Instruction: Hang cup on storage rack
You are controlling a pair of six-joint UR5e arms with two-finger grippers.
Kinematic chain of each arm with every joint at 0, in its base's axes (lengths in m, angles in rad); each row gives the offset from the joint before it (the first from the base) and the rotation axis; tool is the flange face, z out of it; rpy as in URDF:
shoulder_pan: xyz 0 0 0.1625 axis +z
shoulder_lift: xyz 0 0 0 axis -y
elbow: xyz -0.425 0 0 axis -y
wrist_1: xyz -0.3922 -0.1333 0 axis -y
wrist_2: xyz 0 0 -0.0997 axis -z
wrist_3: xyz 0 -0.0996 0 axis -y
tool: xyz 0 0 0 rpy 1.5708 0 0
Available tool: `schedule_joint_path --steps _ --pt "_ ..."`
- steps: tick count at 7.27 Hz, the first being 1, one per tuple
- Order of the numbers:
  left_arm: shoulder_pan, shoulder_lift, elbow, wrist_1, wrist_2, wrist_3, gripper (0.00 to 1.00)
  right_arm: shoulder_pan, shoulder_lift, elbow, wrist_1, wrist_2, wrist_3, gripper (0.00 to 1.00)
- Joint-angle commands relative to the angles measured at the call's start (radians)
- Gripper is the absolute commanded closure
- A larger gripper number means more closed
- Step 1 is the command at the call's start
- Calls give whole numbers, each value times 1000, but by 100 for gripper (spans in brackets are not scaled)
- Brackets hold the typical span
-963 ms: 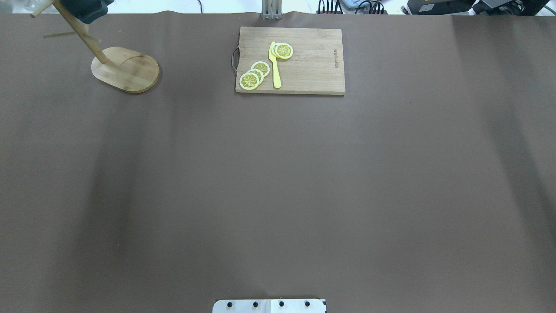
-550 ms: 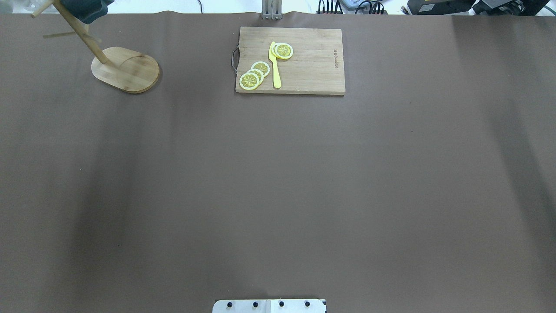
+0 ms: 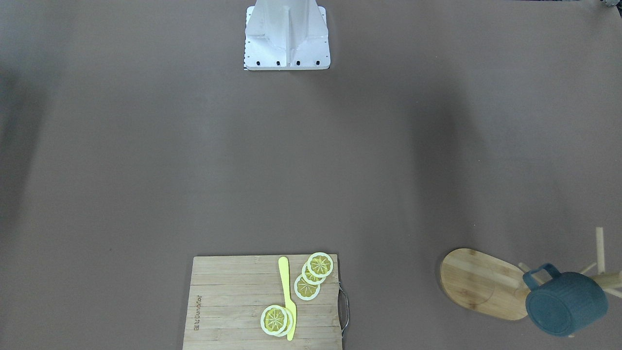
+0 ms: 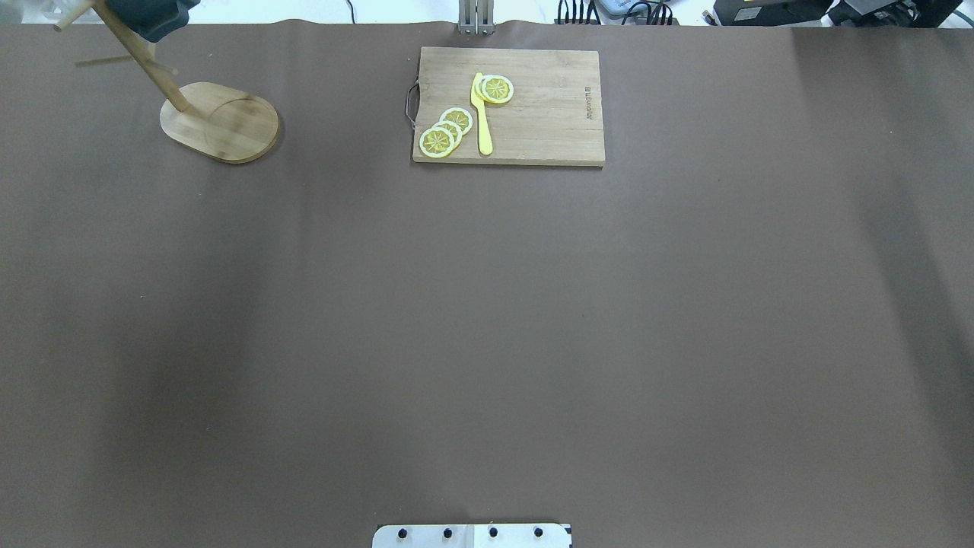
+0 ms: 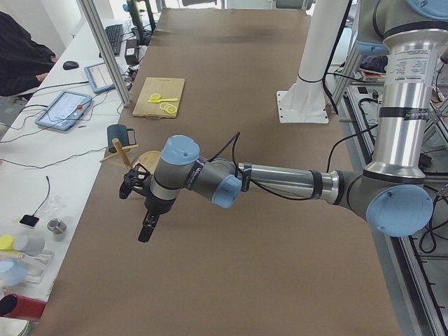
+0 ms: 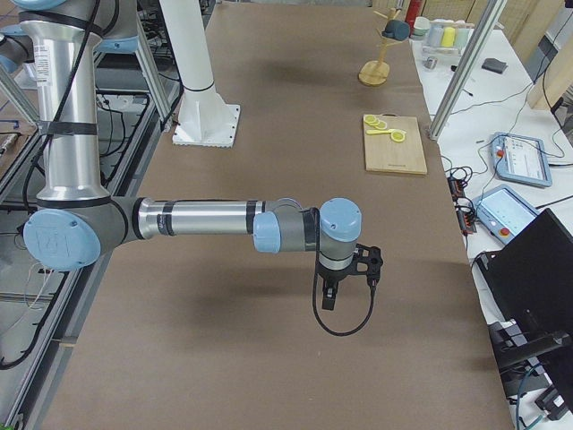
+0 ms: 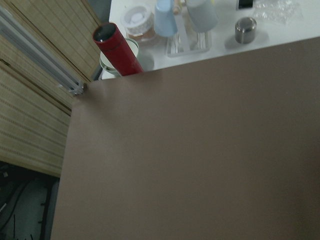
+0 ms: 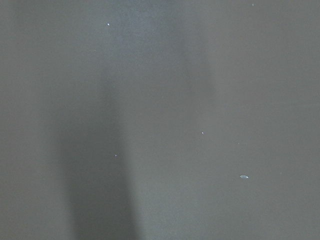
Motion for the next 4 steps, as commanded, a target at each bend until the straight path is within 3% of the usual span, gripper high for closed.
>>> schedule_joint_path --steps 1,4 --pt "6 19 -1 58 -159 19 1 0 -11 17 2 4 2 0" --pt "29 67 -14 60 -173 17 1 -1 -31 13 13 21 2 0"
